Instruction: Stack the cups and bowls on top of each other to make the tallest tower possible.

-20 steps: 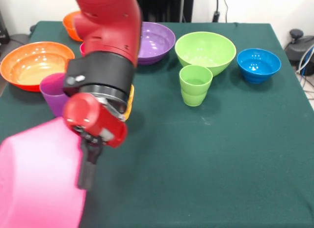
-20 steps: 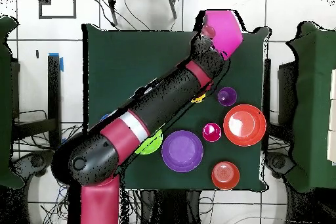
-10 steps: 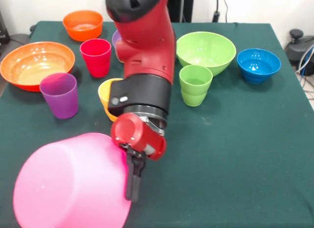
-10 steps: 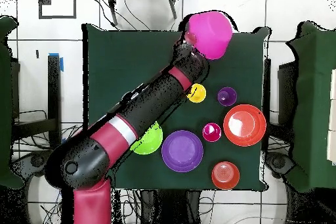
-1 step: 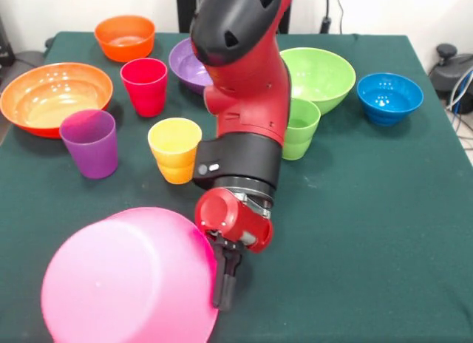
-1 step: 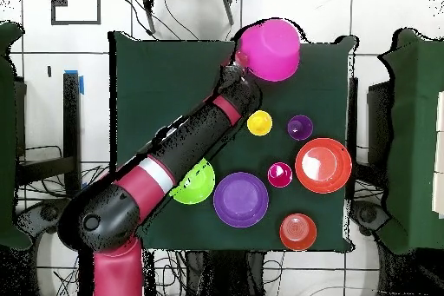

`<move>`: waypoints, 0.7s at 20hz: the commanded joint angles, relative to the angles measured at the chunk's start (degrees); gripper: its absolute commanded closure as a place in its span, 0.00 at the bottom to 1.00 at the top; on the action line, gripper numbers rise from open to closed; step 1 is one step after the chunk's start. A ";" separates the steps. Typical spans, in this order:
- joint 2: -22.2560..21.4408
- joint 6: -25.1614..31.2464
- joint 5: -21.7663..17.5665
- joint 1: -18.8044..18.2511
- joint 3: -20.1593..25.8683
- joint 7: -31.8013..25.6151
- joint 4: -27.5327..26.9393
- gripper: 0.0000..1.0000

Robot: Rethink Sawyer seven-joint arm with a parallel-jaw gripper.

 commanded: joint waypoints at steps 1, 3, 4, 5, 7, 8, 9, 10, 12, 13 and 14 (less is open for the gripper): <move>0.52 9.87 1.87 1.43 9.65 5.90 -1.04 1.00; -0.34 12.35 0.24 1.95 10.85 6.78 -1.19 0.00; -0.72 12.98 0.00 2.30 11.41 7.01 -0.93 0.00; -1.46 14.82 -0.58 2.64 12.50 7.37 -0.81 0.00; -2.92 16.27 -3.21 2.33 14.88 7.92 -1.43 0.00; -3.56 16.46 -4.28 2.07 15.94 8.16 -1.62 0.00; -4.21 16.65 -5.35 1.80 16.99 8.41 -1.81 0.00; -4.55 16.51 -5.70 1.62 17.48 8.36 -1.66 0.00; -5.24 16.00 -6.11 1.41 18.43 8.26 -1.25 0.00; -5.79 15.82 -6.53 1.28 19.23 8.45 -1.00 0.00; -6.04 15.90 -6.66 1.19 19.63 8.26 -0.92 0.00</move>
